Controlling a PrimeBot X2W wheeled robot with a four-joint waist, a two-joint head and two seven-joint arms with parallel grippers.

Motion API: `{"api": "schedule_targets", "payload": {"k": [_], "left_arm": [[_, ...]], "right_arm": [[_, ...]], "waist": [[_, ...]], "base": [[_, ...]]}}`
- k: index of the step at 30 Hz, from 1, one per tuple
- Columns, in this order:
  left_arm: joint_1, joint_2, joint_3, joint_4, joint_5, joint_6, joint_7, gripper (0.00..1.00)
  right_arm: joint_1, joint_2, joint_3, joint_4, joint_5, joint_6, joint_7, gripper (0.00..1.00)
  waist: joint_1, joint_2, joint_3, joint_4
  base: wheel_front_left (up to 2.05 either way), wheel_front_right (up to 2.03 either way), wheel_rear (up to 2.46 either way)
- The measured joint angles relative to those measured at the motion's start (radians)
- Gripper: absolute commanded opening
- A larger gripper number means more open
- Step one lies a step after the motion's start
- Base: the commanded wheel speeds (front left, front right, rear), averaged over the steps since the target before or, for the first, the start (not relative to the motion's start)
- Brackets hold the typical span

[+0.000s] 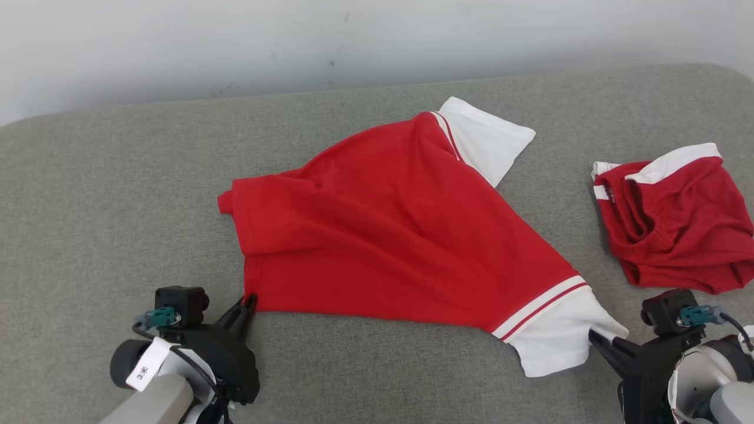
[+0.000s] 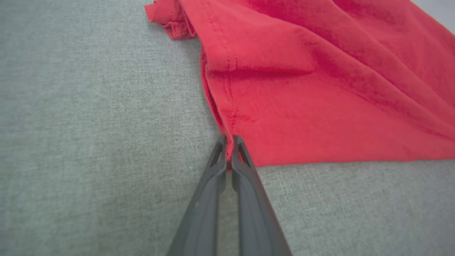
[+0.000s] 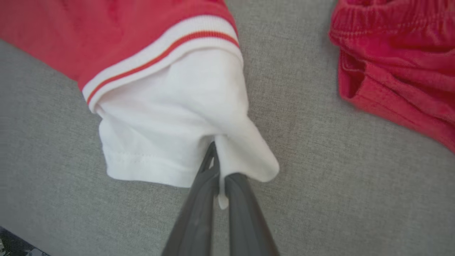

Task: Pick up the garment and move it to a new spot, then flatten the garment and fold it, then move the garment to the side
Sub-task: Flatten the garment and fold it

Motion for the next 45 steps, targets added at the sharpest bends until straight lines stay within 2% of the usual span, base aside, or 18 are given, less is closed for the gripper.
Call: {"api": "schedule_targets", "payload": {"k": [4,10,20,28,32,35,39,44,45], "left_arm": [[0.007,0.013,0.02,-0.006,0.0,0.009,-0.031,0.0],[0.007,0.08,0.047,-0.037,0.029,0.05,-0.067,0.0],[0.088,0.083,0.053,-0.17,0.036,0.066,-0.079,0.0],[0.12,0.088,0.063,-0.231,0.049,0.075,-0.08,0.0],[0.072,0.073,0.072,-0.242,0.057,0.075,-0.08,0.0],[0.0,0.033,0.064,-0.226,0.07,0.068,-0.08,0.0],[-0.093,-0.007,0.039,-0.126,0.089,0.029,-0.041,0.0],[-0.16,-0.04,-0.006,-0.031,0.109,-0.017,0.008,0.0],[-0.176,-0.064,-0.011,0.0,0.109,-0.029,0.013,0.0]], "right_arm": [[-0.03,-0.002,-0.031,-0.008,-0.01,0.016,-0.066,0.0],[-0.076,-0.007,-0.077,-0.02,-0.03,0.017,-0.159,0.0],[-0.054,0.002,-0.099,0.001,-0.006,0.034,-0.235,0.0],[-0.054,0.015,-0.104,0.002,0.003,0.047,-0.262,0.0],[-0.054,0.017,-0.099,0.004,0.002,0.047,-0.263,0.0],[-0.059,0.026,-0.086,0.003,0.002,0.05,-0.262,0.0],[-0.099,0.052,-0.051,0.001,-0.008,0.058,-0.259,0.0],[-0.12,0.052,-0.039,0.004,-0.009,0.064,-0.25,0.0],[-0.123,0.052,-0.038,0.006,-0.011,0.064,-0.25,0.0]], "waist": [[0.0,0.0,-0.008,0.009],[0.0,-0.0001,-0.031,0.027],[0.0,-0.0001,-0.084,0.07],[-0.0001,-0.0001,-0.114,0.078],[-0.0001,-0.0001,-0.118,0.073],[-0.0001,-0.0001,-0.117,0.066],[-0.0001,-0.0001,-0.107,0.043],[-0.0001,-0.0001,-0.091,0.016],[0.0,-0.0001,-0.083,0.006]], "base": [[0.0,0.0,0.0],[0.0,0.0,0.0],[0.0,0.0,0.0],[0.0,0.0,0.0],[0.0,0.0,0.0],[0.0,0.0,0.0],[0.0,0.0,0.0],[0.0,0.0,0.0],[0.0,0.0,0.0]]}}
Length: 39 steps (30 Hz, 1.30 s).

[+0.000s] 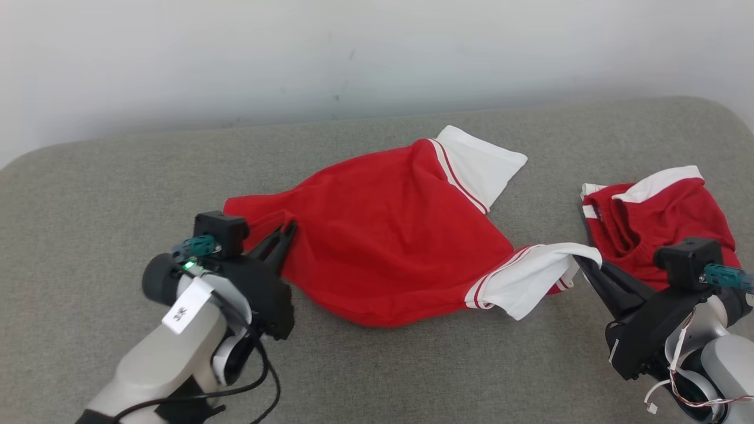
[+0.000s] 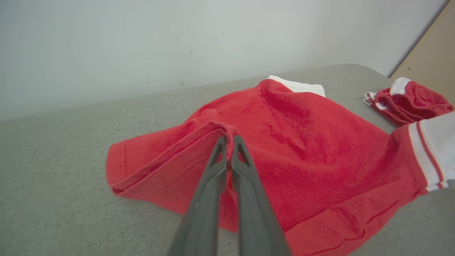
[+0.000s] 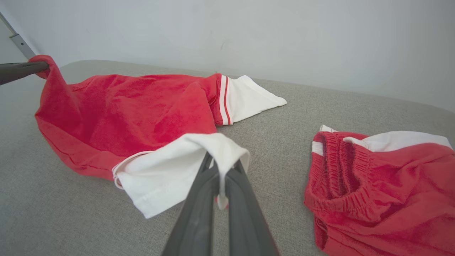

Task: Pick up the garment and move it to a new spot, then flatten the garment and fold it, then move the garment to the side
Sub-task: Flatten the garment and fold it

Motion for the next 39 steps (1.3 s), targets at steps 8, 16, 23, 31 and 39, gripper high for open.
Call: {"api": "schedule_targets", "payload": {"k": [8,16,23,31,39], "left_arm": [[-0.107,-0.077,0.005,0.109,0.021,-0.012,0.003,0.0],[-0.124,-0.064,0.003,0.216,0.043,-0.013,-0.014,0.08],[-0.13,-0.11,0.0,0.263,0.043,-0.047,-0.042,1.0],[-0.141,-0.112,-0.002,0.328,0.043,-0.07,-0.051,1.0],[-0.119,-0.079,-0.022,0.391,0.043,-0.1,-0.056,1.0]], "right_arm": [[0.0,-0.001,-0.002,0.011,-0.003,0.0,-0.002,0.0],[-0.006,0.003,0.0,0.028,-0.014,0.0,-0.007,0.0],[-0.022,0.02,0.017,0.029,-0.024,0.0,-0.011,0.0],[-0.017,0.014,0.008,0.035,-0.024,0.0,-0.024,0.0],[-0.018,0.022,0.015,0.045,-0.024,0.0,-0.028,0.0]], "waist": [[0.0,0.0,0.027,-0.021],[0.0,0.0,0.031,-0.019],[0.0,0.0,0.037,-0.02],[0.0001,0.0,0.048,-0.013],[0.0,-0.0001,0.049,0.006]], "base": [[0.0,0.0,0.0],[0.0,0.0,0.0],[0.0,0.0,0.0],[0.0,0.0,0.0],[0.0,0.0,0.0]]}}
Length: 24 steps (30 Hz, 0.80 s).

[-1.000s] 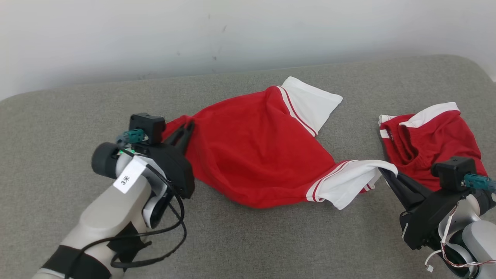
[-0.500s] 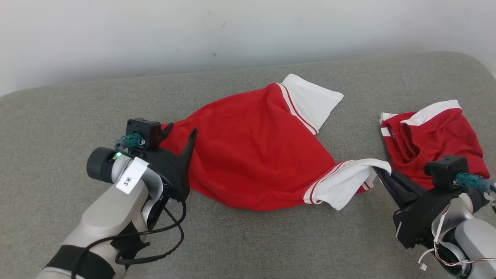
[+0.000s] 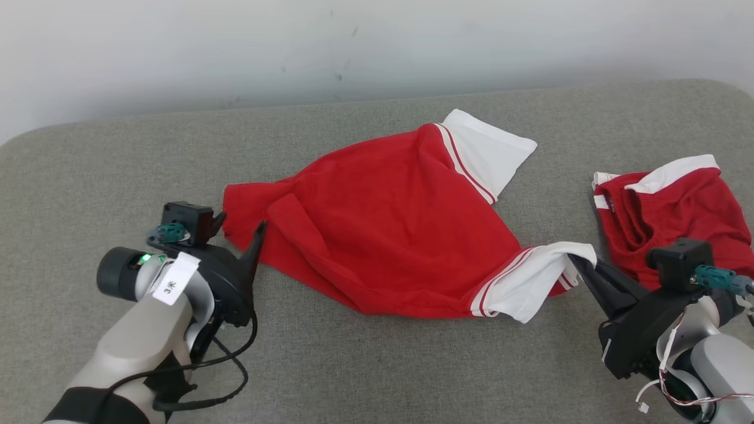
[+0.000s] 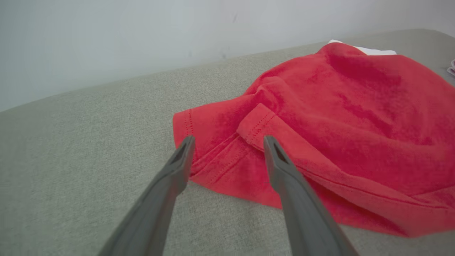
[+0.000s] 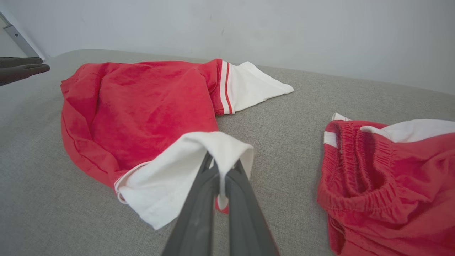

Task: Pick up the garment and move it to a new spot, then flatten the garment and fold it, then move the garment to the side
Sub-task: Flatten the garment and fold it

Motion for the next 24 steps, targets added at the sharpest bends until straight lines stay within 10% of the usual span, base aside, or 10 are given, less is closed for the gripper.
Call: {"api": "schedule_targets", "payload": {"k": [24], "left_arm": [[-0.064,0.015,-0.012,0.078,-0.006,-0.035,0.034,1.0]], "right_arm": [[-0.041,0.012,0.029,-0.018,-0.026,0.009,0.001,0.0]], "waist": [[0.0,-0.0001,0.057,-0.095]], "base": [[0.0,0.0,0.0]]}}
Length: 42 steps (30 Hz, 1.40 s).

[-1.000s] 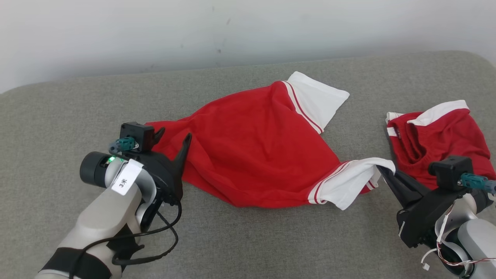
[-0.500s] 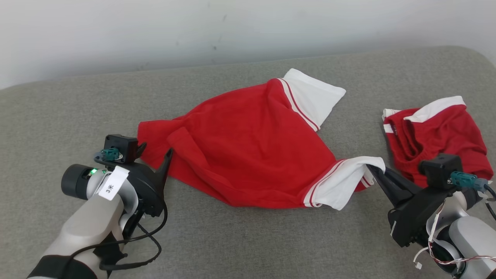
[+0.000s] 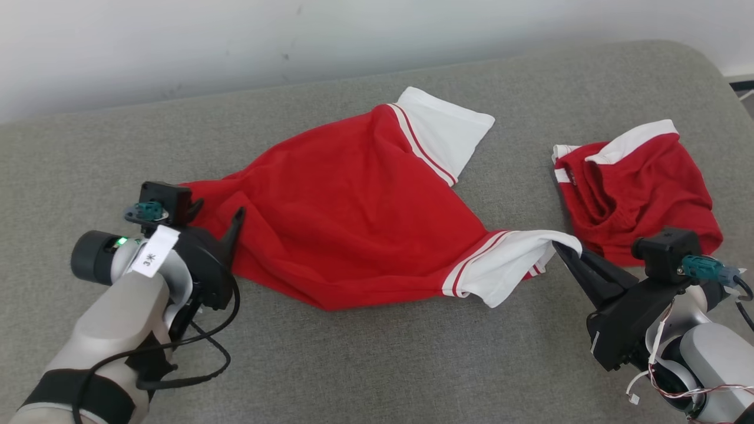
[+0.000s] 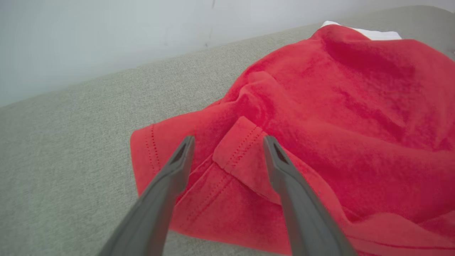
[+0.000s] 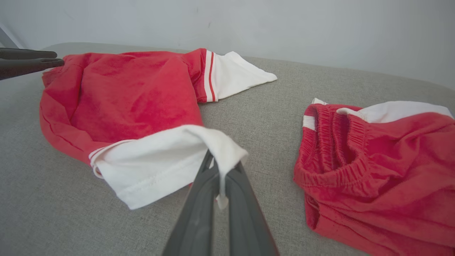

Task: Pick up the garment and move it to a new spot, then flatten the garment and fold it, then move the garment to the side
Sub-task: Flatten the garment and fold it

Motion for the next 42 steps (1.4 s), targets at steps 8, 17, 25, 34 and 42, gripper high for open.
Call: {"api": "schedule_targets", "payload": {"k": [8,17,25,34,42], "left_arm": [[0.0,-0.01,0.018,0.021,-0.039,-0.001,0.03,1.0],[-0.001,-0.025,0.014,-0.019,-0.074,-0.001,0.031,0.0],[-0.059,-0.08,0.027,-0.108,-0.092,-0.001,-0.047,0.0],[-0.08,-0.077,0.027,-0.116,-0.121,-0.001,-0.062,0.0],[-0.068,-0.062,0.016,-0.127,-0.128,-0.001,-0.075,0.0]], "right_arm": [[0.0,-0.002,-0.003,-0.001,-0.001,0.0,-0.002,0.0],[-0.003,-0.002,-0.003,-0.001,-0.007,-0.001,-0.009,0.0],[-0.004,0.005,0.003,0.004,-0.007,-0.001,-0.011,0.0],[-0.02,0.019,0.02,0.006,-0.008,-0.001,-0.018,0.0],[-0.014,0.003,-0.015,0.036,-0.007,-0.001,-0.046,0.0]], "waist": [[0.0,0.0,0.021,-0.015],[0.0,0.0,0.025,-0.014],[0.0,0.0,0.019,-0.01],[0.0,0.0,0.021,-0.032],[-0.0001,0.0001,0.002,-0.013]], "base": [[0.0,0.0,0.0],[0.0,0.0,0.0],[0.0,0.0,0.0],[0.0,0.0,0.0],[0.0,0.0,0.0]]}}
